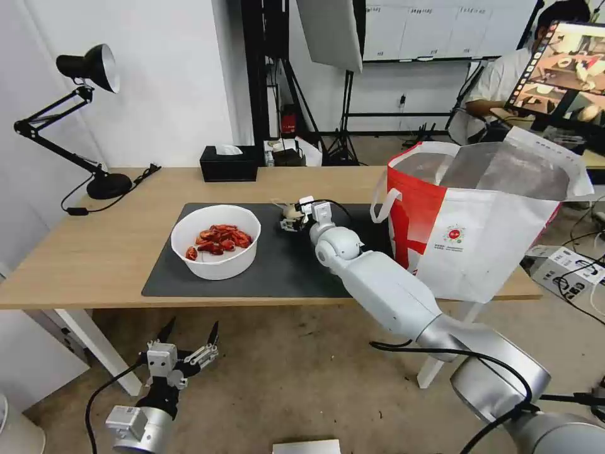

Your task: Pick up the trash from the table and place it into the takeout bag.

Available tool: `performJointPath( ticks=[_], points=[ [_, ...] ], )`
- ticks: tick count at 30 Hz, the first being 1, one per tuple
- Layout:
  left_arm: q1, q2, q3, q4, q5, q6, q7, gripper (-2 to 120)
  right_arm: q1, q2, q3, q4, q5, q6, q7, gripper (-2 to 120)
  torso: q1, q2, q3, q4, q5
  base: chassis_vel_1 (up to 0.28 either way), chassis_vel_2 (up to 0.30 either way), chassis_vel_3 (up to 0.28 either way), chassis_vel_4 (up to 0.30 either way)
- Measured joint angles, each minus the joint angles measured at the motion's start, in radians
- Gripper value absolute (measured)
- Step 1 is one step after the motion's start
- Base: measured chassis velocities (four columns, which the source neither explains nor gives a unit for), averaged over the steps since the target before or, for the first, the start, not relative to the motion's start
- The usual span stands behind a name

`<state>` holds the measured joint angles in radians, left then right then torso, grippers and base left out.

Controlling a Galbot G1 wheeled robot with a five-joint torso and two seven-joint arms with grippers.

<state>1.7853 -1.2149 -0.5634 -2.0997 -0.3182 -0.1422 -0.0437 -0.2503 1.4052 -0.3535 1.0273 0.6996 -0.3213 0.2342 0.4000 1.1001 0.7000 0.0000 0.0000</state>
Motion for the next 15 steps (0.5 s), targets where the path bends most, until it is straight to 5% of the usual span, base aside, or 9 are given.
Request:
performJointPath(
  ticks=[12, 15],
  points=[
    [-0.004, 0.004, 0.004, 0.007, -0.002, 0.0, 0.0, 100, -0.022, -0.001, 0.01, 0.005, 0.001, -0.002, -0.007, 64, 0.0, 0.0, 0.0, -0.0001, 0.0001, 0.0, 0.0, 0.0, 0.0],
    [-0.006, 0.004, 0.008, 0.008, -0.002, 0.0, 0.0, 100, -0.029, -0.01, 0.012, 0.015, 0.001, -0.002, -0.007, 46, 0.0, 0.0, 0.0, 0.0, 0.0001, 0.0, 0.0, 0.0, 0.0]
  ],
)
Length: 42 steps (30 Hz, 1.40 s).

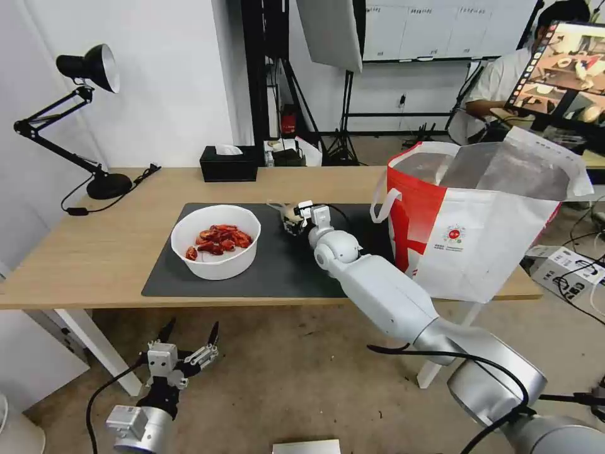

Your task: Pick up the trash from the table and place it into the takeout bag.

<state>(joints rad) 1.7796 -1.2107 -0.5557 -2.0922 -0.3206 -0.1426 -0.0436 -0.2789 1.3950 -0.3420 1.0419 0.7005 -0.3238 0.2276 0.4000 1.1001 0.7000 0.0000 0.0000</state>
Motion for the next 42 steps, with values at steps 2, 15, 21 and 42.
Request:
performJointPath(
  ticks=[2, 15, 21, 42],
  points=[
    [0.0, 0.0, 0.001, 0.0, 0.0, 0.0, 0.0, 100, -0.001, -0.003, 0.0, 0.003, 0.0, 0.0, 0.001, 43, 0.0, 0.0, 0.0, 0.0, 0.0, 0.0, 0.0, 0.0, 0.0],
    [0.0, 0.002, 0.006, -0.003, 0.002, 0.002, 0.0, 100, -0.027, -0.061, 0.011, 0.098, 0.006, 0.006, 0.039, 6, 0.0, 0.0, 0.0, 0.0, 0.0001, 0.0, 0.0, 0.0, 0.0],
    [0.003, 0.002, 0.003, -0.012, 0.003, 0.004, 0.0, 100, -0.056, -0.13, 0.028, 0.276, -0.024, 0.043, 0.112, 6, 0.0, 0.0, 0.0, 0.0001, 0.0, 0.0, 0.0, 0.0, 0.0],
    [0.028, -0.02, -0.001, -0.032, 0.025, 0.004, -0.001, 100, -0.312, -0.379, 0.173, 0.853, -0.488, 0.099, 0.333, 5, 0.0, 0.0, 0.0, 0.0, 0.0002, 0.0, 0.0, 0.0, 0.0]
  ],
)
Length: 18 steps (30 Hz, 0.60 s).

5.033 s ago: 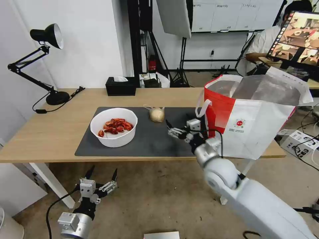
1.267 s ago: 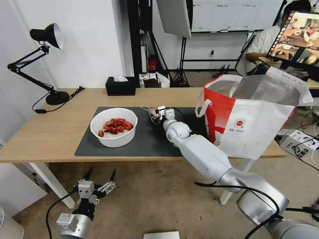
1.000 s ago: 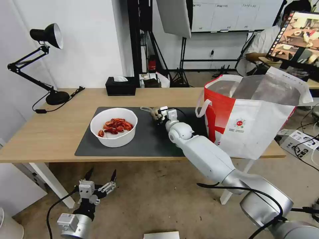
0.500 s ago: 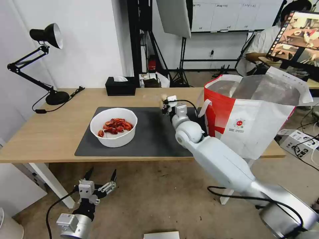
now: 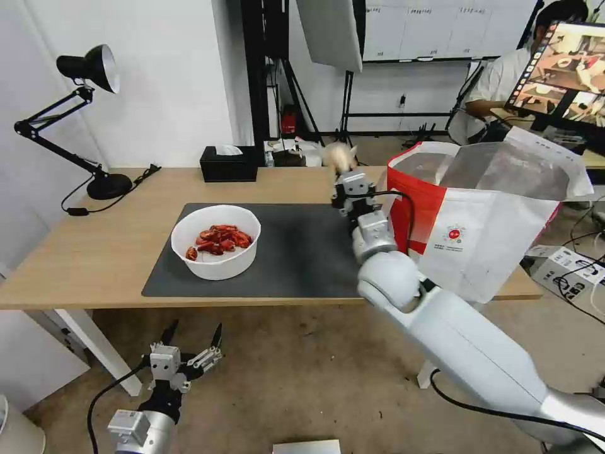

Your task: Pick up the trash from the table and place it into the takeout bag.

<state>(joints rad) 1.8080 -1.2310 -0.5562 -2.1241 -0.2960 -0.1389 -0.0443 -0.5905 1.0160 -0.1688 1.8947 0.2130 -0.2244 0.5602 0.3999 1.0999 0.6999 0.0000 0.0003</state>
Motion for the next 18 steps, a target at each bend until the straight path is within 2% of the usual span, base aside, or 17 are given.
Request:
performJointPath(
  ticks=[9, 12, 15, 18],
  points=[
    [0.005, -0.01, 0.005, -0.001, 0.013, -0.003, 0.0, 100, -0.085, -0.063, 0.163, 0.082, -0.056, -0.01, 0.073, 5, 0.0, 0.0, 0.0, 0.0, 0.0, 0.0, 0.0, 0.0, 0.0],
    [0.005, -0.01, 0.008, 0.0, 0.013, -0.003, 0.0, 100, -0.102, -0.086, 0.204, 0.093, -0.032, -0.017, 0.092, 5, 0.0, 0.0, 0.0, -0.0001, -0.0001, 0.0, 0.0, 0.0, 0.0],
    [0.005, -0.01, 0.013, 0.001, 0.007, -0.003, -0.001, 100, -0.125, -0.133, 0.236, 0.092, 0.066, -0.045, 0.147, 4, 0.0, 0.0, 0.0, -0.0001, -0.0002, 0.0, 0.0, 0.0, 0.0],
    [0.005, -0.011, 0.014, 0.0, 0.006, -0.003, -0.001, 100, -0.127, -0.138, 0.245, 0.087, 0.08, -0.048, 0.154, 4, 0.0, 0.0, 0.0, -0.0002, -0.0002, 0.0, 0.0, 0.0, 0.0]
  ],
)
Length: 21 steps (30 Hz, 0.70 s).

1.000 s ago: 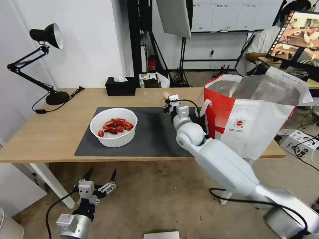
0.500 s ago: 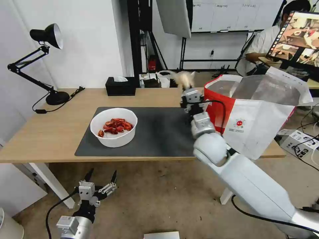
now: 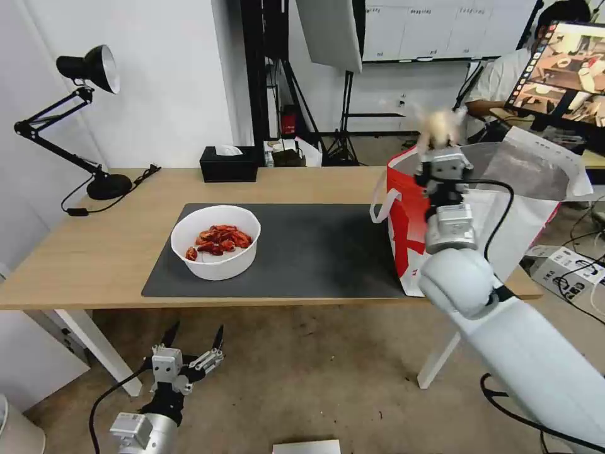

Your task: Pick up the trash from the table and place it into the takeout bag.

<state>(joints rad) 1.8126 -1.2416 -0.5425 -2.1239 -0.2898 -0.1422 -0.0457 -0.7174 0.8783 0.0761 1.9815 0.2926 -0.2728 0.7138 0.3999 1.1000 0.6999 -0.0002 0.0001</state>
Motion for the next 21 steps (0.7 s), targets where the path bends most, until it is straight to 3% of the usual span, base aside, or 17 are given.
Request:
performJointPath(
  ticks=[5, 8, 15, 21],
  points=[
    [-0.001, 0.0, 0.0, -0.003, 0.0, 0.0, 0.0, 100, -0.007, -0.005, 0.017, -0.015, 0.065, -0.034, 0.032, 4, 0.0, 0.0, 0.0, 0.0002, 0.0, 0.0, 0.0, 0.0, 0.0],
    [-0.001, 0.002, -0.002, -0.006, -0.001, 0.0, -0.001, 100, -0.012, -0.007, 0.017, -0.009, 0.084, -0.04, 0.033, 13, 0.0, 0.0, 0.0, 0.0001, 0.0, 0.0, 0.0, 0.0, 0.0],
    [0.001, 0.005, -0.003, -0.015, -0.002, 0.003, -0.001, 100, 0.012, -0.014, 0.013, -0.004, 0.096, -0.045, 0.032, 43, 0.0, 0.0, 0.0, 0.0002, 0.0, 0.0, 0.0, 0.0, 0.0],
    [0.001, 0.007, -0.002, -0.022, -0.002, 0.008, -0.001, 100, 0.032, -0.022, 0.011, 0.001, 0.118, -0.046, 0.032, 61, 0.0, 0.0, 0.0, 0.0002, -0.0001, 0.0, 0.0, 0.0, 0.0]
  ],
)
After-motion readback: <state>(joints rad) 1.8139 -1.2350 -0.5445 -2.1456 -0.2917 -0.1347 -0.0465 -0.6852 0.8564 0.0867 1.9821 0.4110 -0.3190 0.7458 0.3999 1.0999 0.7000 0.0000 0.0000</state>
